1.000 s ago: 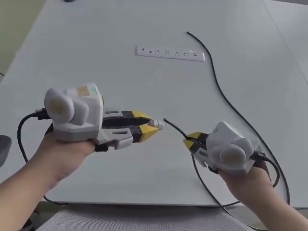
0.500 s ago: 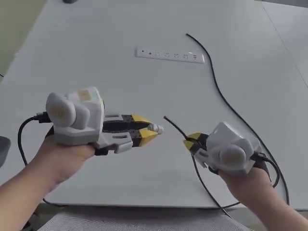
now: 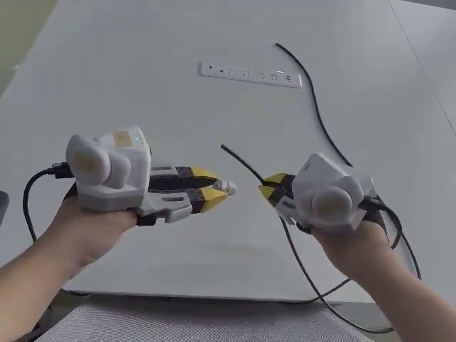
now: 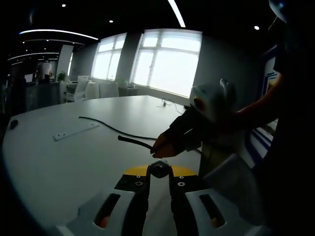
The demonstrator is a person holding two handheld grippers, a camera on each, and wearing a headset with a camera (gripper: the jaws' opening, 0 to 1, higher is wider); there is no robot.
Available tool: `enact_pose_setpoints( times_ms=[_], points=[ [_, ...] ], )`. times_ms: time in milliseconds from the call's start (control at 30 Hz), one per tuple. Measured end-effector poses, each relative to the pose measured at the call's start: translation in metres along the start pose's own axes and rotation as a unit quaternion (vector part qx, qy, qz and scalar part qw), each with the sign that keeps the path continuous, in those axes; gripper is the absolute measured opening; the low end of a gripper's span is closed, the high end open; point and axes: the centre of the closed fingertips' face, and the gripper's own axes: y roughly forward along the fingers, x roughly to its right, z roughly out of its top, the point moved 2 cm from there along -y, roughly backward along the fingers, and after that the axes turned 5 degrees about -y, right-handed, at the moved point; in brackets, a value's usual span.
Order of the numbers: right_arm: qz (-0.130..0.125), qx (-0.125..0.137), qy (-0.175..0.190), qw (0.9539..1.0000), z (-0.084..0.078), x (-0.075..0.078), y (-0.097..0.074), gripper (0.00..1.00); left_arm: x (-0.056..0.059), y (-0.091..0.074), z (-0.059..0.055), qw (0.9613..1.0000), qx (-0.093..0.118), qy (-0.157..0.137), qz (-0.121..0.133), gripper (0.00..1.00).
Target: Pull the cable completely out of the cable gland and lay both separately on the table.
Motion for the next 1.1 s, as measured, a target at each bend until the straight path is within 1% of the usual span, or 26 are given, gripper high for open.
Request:
enact_pose_setpoints(
  times_ms=[200,333,367,400,467,600,667,800,900,1000,1100],
  points=[
    [0.007,-0.003,-0.015,0.9998,0.011,0.002,0.008,0.0,-0.003,-0.002,-0.008,1.0,-0.003,-0.004,0.004,0.15],
    [0.012,-0.001,-0.019,0.9998,0.02,0.005,0.015,0.0,-0.004,-0.004,-0.011,1.0,-0.005,-0.003,0.007,0.15],
    [0.013,0.0,-0.025,0.9996,0.022,0.006,0.017,0.0,-0.005,-0.005,-0.012,0.9999,-0.006,-0.003,0.008,0.15],
    [0.016,-0.007,-0.036,0.9992,0.023,0.005,0.02,0.0,-0.006,-0.005,-0.013,0.9999,-0.006,-0.004,0.009,0.15],
    [0.018,-0.008,-0.043,0.9989,0.027,0.005,0.023,0.0,-0.007,-0.006,-0.015,0.9999,-0.005,-0.007,0.011,0.15],
    [0.024,-0.007,-0.054,0.9982,0.035,0.004,0.03,0.0,-0.004,-0.006,-0.02,0.9999,-0.008,-0.007,0.011,0.15],
    [0.031,-0.007,-0.058,0.9978,0.04,0.002,0.036,0.0,-0.002,-0.007,-0.023,0.9999,-0.01,-0.007,0.009,0.15],
    [0.037,-0.009,-0.069,0.9969,0.045,0.0,0.045,0.0,0.001,-0.01,-0.032,0.9999,-0.012,-0.006,0.005,0.15],
    [0.045,-0.01,-0.073,0.9963,0.051,-0.001,0.054,0.0,0.001,-0.012,-0.038,0.9999,-0.014,-0.007,0.007,0.15],
    [0.05,-0.01,-0.073,0.996,0.056,-0.001,0.06,0.0,-0.001,-0.016,-0.04,0.9998,-0.007,-0.017,0.01,0.15],
    [0.055,-0.008,-0.072,0.9958,0.061,-0.002,0.066,0.0,-0.004,-0.018,-0.043,0.9998,-0.008,-0.012,0.015,0.15]
  ],
)
